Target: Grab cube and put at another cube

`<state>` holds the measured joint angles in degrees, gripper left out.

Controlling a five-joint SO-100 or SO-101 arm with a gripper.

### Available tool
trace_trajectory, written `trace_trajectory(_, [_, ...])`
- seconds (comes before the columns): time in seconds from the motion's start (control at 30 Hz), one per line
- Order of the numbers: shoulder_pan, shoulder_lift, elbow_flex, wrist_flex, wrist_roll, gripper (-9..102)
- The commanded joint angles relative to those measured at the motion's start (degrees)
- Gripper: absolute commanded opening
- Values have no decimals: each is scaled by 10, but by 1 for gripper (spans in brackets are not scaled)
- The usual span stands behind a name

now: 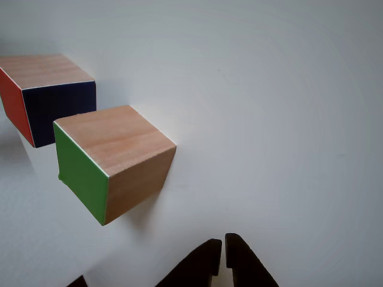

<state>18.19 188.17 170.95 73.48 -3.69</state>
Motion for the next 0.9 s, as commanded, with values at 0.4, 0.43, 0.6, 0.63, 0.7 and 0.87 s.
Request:
trace_trajectory(0.4, [-10, 2, -59, -48, 40, 4])
trace_trajectory(0.43, [-21, 2, -65, -48, 52, 6])
trace_trajectory(0.6, [-70, 3, -96, -52, 102, 11])
trace_trajectory(0.63, [-76, 2, -104, -53, 112, 11])
trace_trajectory(0.7, [-83, -11, -119, -56, 135, 14])
trace_trajectory(0.87, [-86, -163, -207, -86, 178, 21])
